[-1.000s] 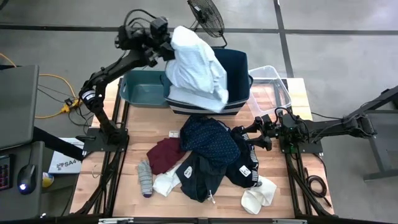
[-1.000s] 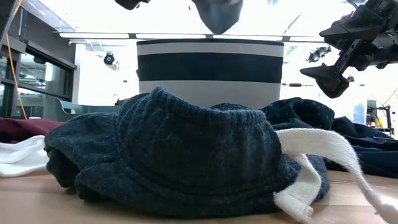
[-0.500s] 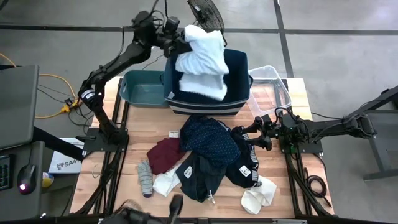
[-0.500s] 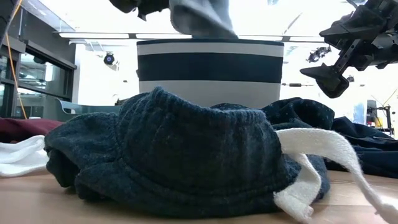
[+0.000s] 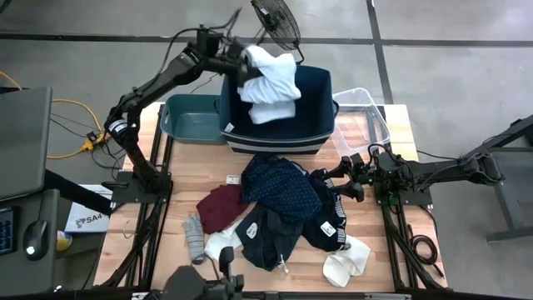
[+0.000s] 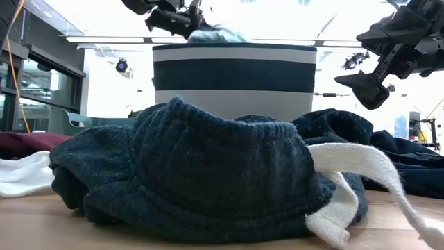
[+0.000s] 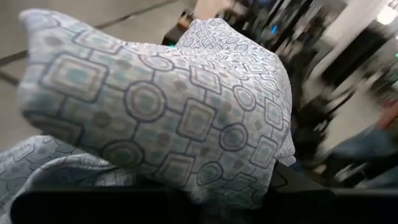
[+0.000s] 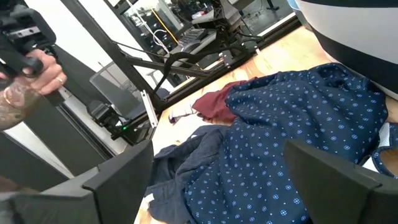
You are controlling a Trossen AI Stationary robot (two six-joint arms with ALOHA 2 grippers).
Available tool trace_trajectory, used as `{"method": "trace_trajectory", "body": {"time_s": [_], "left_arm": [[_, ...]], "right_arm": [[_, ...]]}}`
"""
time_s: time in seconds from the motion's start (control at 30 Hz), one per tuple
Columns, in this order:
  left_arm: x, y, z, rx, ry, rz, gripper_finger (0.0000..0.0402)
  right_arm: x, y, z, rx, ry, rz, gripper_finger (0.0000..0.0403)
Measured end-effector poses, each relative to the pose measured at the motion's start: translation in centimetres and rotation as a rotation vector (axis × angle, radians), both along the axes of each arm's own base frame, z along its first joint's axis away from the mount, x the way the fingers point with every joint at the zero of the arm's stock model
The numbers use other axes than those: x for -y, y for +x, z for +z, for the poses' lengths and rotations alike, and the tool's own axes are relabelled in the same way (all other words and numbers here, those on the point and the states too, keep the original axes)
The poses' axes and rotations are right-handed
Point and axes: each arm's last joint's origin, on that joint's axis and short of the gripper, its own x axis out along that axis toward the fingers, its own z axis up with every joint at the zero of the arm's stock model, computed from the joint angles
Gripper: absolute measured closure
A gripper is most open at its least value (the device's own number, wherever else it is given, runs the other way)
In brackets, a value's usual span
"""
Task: Pick & Place Cloths
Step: Put the white patterned shirt into the blue bin, then put the blue shirt into the blue bin
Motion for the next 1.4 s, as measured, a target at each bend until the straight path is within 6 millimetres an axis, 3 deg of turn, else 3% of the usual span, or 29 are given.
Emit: {"method": "trace_trajectory", "body": {"time_s": [0.53,0.8,1.13,1.23,1.4], "left_arm": [[4.9,3.7,-2.6,-0.392,0.363,0.07,0.0332],[5.7,4.8,-4.9,-0.588,0.435,0.079,0.0329],[5.5,4.8,-4.5,-0.569,0.463,0.094,0.0106],[5.6,4.7,-4.3,-0.571,0.462,0.112,0.0076],[6.5,3.8,-3.3,-0.564,0.45,0.116,0.0073]], "right_arm": [[0.0,0.0,0.0,0.0,0.0,0.0,0.005],[0.0,0.0,0.0,0.0,0.0,0.0,0.005],[0.0,0.0,0.0,0.0,0.0,0.001,0.005],[0.0,0.0,0.0,0.0,0.0,0.001,0.005],[0.0,0.0,0.0,0.0,0.0,0.0,0.005]]}}
